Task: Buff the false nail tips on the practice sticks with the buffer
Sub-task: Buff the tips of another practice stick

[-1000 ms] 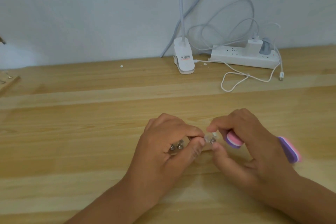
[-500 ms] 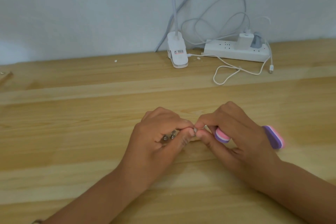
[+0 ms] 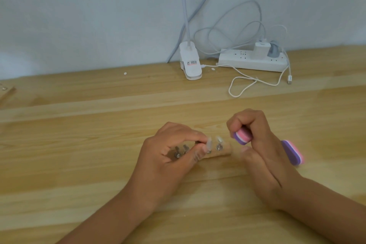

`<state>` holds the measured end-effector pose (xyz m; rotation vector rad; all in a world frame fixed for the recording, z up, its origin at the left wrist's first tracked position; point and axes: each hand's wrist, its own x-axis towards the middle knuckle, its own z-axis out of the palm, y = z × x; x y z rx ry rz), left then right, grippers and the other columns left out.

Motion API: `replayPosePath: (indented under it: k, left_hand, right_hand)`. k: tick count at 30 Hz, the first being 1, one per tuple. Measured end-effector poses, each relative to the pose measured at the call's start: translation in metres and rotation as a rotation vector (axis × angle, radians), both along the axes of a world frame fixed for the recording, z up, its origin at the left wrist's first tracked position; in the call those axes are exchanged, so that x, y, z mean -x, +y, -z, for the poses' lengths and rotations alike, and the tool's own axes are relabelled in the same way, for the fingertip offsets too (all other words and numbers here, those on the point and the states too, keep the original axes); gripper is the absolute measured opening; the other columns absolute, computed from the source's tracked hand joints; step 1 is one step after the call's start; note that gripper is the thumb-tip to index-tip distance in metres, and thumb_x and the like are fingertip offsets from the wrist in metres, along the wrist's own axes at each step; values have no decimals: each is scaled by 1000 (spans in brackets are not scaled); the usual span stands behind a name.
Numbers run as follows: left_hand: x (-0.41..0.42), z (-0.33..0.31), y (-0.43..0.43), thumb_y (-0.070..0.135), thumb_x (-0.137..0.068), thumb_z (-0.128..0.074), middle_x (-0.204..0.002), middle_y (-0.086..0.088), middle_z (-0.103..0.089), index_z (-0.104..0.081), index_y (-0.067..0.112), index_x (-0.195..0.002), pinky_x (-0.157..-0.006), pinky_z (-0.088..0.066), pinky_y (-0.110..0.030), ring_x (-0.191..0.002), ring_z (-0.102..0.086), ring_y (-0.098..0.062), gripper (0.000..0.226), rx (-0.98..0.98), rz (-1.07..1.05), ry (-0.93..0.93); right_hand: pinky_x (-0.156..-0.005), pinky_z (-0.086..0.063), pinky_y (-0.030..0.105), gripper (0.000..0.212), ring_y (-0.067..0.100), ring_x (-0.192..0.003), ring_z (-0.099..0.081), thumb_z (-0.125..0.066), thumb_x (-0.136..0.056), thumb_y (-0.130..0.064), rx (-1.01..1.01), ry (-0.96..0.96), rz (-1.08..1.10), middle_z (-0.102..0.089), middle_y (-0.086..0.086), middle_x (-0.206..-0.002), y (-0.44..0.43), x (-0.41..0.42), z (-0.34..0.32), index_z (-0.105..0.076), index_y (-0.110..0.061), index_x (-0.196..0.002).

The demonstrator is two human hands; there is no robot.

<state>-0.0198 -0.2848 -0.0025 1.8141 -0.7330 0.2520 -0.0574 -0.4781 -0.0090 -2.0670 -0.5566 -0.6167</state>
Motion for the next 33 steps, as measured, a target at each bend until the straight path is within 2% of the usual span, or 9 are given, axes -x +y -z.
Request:
replayPosePath:
  k: [4, 6, 8, 13, 16, 21, 24, 28, 33]
  left_hand:
    - [-1, 1, 1, 26, -83, -70, -84, 16, -71, -76, 25, -88, -79, -47, -28, -89, -62, -17, 8, -44, -29, -40]
    - [-1, 2, 2, 26, -83, -70, -82, 16, -70, -76, 24, -88, -80, -45, -25, -89, -62, -15, 9, -70, -46, -52]
    - [0, 2, 2, 28, -82, -68, -83, 17, -69, -75, 27, -89, -80, -43, -19, -90, -60, -12, 10, -83, -58, -47]
    - [-1, 0, 2, 29, -82, -65, -84, 17, -68, -73, 28, -85, -77, -44, -20, -89, -59, -11, 9, -104, -72, -63]
    - [-1, 0, 2, 32, -82, -65, -82, 16, -68, -75, 24, -86, -77, -44, -21, -88, -59, -11, 13, -117, -67, -64]
    - [-1, -1, 1, 30, -83, -69, -82, 16, -68, -73, 30, -84, -78, -44, -21, -87, -60, -11, 5, -92, -67, -73]
    - [-1, 1, 1, 32, -82, -71, -80, 13, -68, -75, 23, -85, -77, -45, -22, -87, -60, -13, 11, -80, -68, -56]
    - [-2, 1, 1, 30, -82, -69, -82, 13, -69, -76, 21, -86, -78, -44, -19, -88, -60, -13, 12, -84, -64, -49]
    - [-1, 0, 0, 34, -82, -68, -83, 15, -69, -76, 24, -85, -77, -46, -22, -88, -60, -12, 13, -60, -59, -32]
  right_hand:
    - [-85, -35, 15, 17, 6, -94, -45, -42, -93, -13, 97, -65, -4, -46, -5, -104, 3, -2, 2, -50, -15, -108]
    - [-96, -38, 17, 23, 10, -109, -48, -50, -95, -11, 174, -133, -3, -48, 1, -115, 3, -4, 5, -61, -7, -115]
    - [-99, -40, 20, 27, 15, -113, -52, -56, -95, -12, 179, -169, 3, -48, 0, -119, 3, -5, 7, -66, -10, -120]
    - [-94, -44, 19, 29, 10, -102, -58, -69, -88, -23, 94, -217, 83, -65, -6, -109, -1, -8, 3, -63, -19, -117]
    - [-92, -48, 21, 22, 9, -103, -63, -71, -87, -19, 42, -217, 12, -69, -4, -108, 2, -8, 4, -70, -15, -108]
    - [-92, -52, 25, 21, 11, -106, -67, -69, -88, -13, 42, -239, 15, -70, 0, -114, 4, -7, 5, -73, -10, -109]
    - [-90, -54, 27, 23, 13, -104, -68, -76, -86, -10, 72, -274, 1, -70, 3, -113, 4, -7, 7, -73, -8, -109]
    - [-91, -52, 18, 24, 8, -104, -66, -69, -88, -11, 38, -265, 50, -62, 9, -120, 4, -8, 7, -71, -10, -112]
    - [-78, -54, 26, 27, 10, -95, -65, -73, -87, -7, 90, -290, 37, -65, 10, -106, 3, -7, 9, -71, -11, -113]
